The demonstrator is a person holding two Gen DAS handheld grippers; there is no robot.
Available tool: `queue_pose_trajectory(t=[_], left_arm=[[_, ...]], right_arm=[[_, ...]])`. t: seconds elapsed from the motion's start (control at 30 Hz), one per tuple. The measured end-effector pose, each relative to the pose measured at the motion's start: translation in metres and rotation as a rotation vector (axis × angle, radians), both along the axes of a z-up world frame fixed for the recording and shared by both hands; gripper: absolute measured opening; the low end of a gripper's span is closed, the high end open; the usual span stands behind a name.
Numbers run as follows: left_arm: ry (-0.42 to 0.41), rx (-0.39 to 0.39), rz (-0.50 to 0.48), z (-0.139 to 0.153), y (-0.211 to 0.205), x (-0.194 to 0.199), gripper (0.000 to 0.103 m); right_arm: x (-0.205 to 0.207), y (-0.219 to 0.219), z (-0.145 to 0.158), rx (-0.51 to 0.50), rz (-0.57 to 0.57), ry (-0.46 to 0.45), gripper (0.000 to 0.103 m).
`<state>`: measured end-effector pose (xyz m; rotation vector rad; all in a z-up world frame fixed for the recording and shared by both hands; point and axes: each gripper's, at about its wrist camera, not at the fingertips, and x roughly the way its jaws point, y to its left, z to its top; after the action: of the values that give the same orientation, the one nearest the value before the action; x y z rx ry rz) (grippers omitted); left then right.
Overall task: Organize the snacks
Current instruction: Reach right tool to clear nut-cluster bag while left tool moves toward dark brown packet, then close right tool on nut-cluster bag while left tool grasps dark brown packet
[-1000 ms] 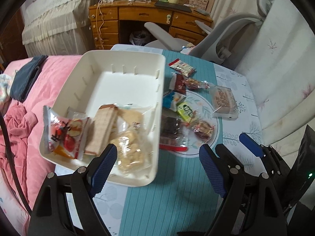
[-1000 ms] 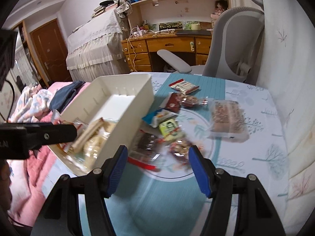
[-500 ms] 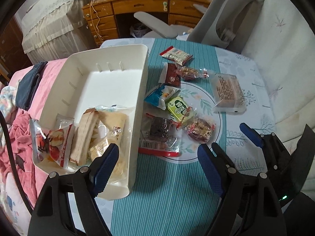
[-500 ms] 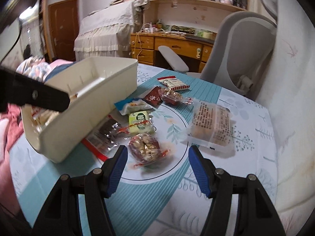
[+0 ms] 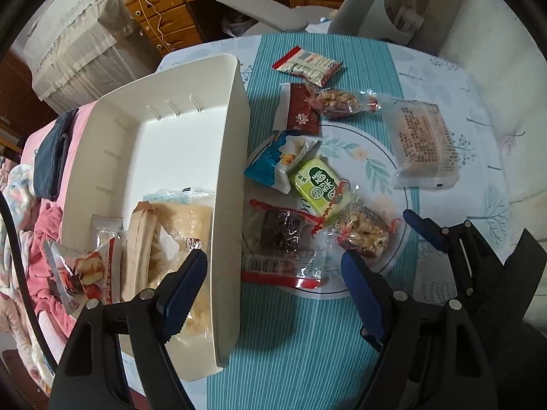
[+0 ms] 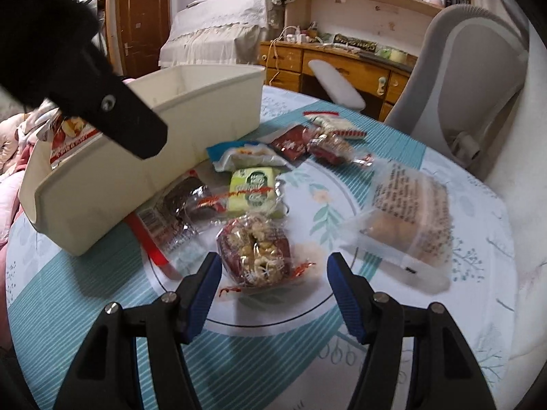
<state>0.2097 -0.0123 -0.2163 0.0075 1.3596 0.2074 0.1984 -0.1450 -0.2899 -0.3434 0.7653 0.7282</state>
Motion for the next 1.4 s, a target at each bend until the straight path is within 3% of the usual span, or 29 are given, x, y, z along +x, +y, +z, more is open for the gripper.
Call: queue_pose_trajectory(t=[0.1, 0.23, 0.33, 0.67, 0.77, 0.9, 1.03, 1.17, 1.4], left_arm=[[0.014, 0.014, -0.005, -0.004, 0.0, 0.005, 0.079], [0.01, 0.018, -0.009, -0.005, -0.002, 0.009, 0.079], [0.015, 0.018, -0.004, -0.008, -0.002, 0.01, 0.079], [0.07, 0.031, -0.017, -0.02, -0.017, 0.019, 0.078], [0.116, 0.068, 0.0, -0.032, -0.023, 0.023, 0.072], [0.161, 0.13, -0.001, -0.05, -0.036, 0.027, 0.066], [0.182, 0.287, -0.021, -0.069, -0.05, 0.032, 0.063], [0.195, 0.34, 0.006, -0.081, -0.05, 0.035, 0.063], [0.189, 0.321, 0.056, -0.091, -0.036, 0.041, 0.063]], right_arm=[[-0.002, 0.005, -0.004, -0.001, 0.039, 0.003, 0.062], [-0.004, 0.011, -0.009, -0.006, 0.088, 0.032, 0.047], [-0.006, 0.011, -0.008, 0.002, 0.091, 0.036, 0.042], [0.003, -0.017, -0.005, 0.013, -0.014, 0.131, 0.042], [0.005, -0.032, -0.004, 0.018, -0.064, 0.169, 0.042], [0.006, -0.057, -0.002, 0.03, -0.149, 0.218, 0.042], [0.006, -0.078, 0.001, 0.047, -0.226, 0.263, 0.042], [0.002, -0.09, 0.006, 0.057, -0.25, 0.271, 0.042], [-0.003, -0.092, 0.014, 0.065, -0.244, 0.269, 0.042]])
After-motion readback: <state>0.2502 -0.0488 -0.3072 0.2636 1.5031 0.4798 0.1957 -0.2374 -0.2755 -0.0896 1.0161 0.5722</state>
